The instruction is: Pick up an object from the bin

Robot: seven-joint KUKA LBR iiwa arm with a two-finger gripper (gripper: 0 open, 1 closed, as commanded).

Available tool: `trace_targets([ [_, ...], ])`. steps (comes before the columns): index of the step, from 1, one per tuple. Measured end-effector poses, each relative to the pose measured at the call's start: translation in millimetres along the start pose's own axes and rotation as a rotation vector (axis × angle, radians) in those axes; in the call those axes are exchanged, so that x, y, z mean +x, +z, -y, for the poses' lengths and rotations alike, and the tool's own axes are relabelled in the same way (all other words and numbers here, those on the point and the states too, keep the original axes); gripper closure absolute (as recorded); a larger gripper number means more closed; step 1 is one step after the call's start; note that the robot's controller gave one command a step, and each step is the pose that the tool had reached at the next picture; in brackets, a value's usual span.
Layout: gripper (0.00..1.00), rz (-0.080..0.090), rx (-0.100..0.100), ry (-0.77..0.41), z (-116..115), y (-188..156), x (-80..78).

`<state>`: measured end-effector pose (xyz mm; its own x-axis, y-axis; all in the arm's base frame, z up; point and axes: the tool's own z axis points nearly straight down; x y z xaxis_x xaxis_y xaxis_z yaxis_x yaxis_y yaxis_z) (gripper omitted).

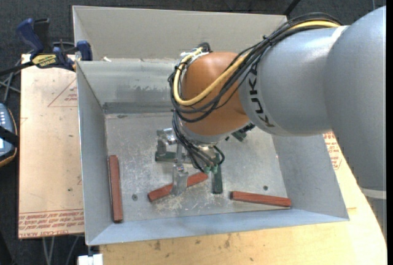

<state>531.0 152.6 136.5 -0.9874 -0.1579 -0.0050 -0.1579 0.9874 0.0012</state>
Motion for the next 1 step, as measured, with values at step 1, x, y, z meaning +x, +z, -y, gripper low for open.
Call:
trace_targets([
  [1, 0.0, -0.008, 0.002, -0.012, 4.4, 36.1, 15.3],
])
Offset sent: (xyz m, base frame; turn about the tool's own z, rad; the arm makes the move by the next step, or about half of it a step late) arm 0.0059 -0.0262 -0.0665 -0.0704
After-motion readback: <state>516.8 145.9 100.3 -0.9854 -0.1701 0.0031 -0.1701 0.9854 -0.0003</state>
